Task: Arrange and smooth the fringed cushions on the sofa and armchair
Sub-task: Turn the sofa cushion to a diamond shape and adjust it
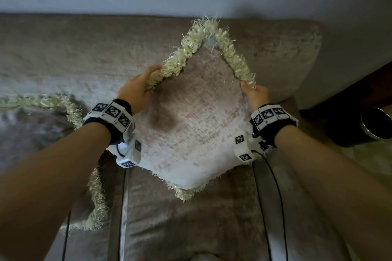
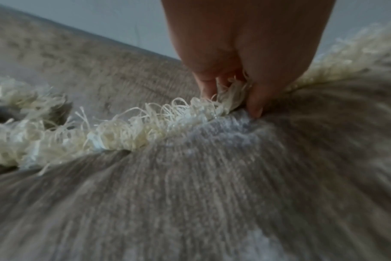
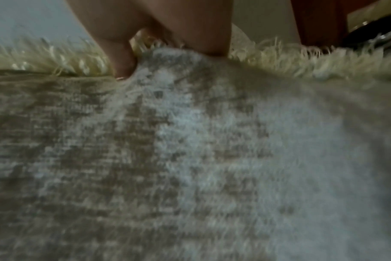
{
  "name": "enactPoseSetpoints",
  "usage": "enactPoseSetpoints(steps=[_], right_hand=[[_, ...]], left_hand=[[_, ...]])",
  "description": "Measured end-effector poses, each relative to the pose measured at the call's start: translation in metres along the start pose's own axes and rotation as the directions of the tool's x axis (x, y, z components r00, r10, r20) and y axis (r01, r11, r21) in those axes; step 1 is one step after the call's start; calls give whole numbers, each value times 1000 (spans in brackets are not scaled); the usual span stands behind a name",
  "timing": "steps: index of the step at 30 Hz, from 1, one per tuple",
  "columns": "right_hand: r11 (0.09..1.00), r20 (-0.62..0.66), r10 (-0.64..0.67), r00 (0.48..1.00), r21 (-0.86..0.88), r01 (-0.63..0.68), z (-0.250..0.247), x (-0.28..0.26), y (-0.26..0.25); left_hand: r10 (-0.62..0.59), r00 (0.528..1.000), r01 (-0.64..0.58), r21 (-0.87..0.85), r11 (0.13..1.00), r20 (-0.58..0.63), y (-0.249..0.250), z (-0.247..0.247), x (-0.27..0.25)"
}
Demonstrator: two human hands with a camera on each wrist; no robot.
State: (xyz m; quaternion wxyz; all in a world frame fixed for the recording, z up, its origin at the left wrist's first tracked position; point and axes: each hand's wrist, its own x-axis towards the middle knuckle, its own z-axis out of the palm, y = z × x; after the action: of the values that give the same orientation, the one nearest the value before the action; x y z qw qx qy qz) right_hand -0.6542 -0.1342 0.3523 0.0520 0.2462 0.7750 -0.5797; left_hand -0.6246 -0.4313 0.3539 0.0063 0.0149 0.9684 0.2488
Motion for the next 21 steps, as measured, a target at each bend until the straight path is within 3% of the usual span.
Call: enactPoseSetpoints(steps=[6, 10, 15, 21], right_hand=[[999, 69, 1, 998, -35, 2, -5, 5, 12], [996, 94, -76, 993, -35, 80, -12, 3, 12], [982, 48, -71, 996, -170, 78, -18, -1, 10], [973, -6, -95, 995, -211, 92, -22, -37, -16]], left_hand=[[-54, 998, 56, -56, 997, 40, 0, 22, -6], [-100, 994, 95, -89, 991, -44, 2, 14, -12], [-44, 988, 22, -144, 989, -149, 6, 3, -23], [-130, 956, 53, -279, 959, -263, 27, -30, -53]])
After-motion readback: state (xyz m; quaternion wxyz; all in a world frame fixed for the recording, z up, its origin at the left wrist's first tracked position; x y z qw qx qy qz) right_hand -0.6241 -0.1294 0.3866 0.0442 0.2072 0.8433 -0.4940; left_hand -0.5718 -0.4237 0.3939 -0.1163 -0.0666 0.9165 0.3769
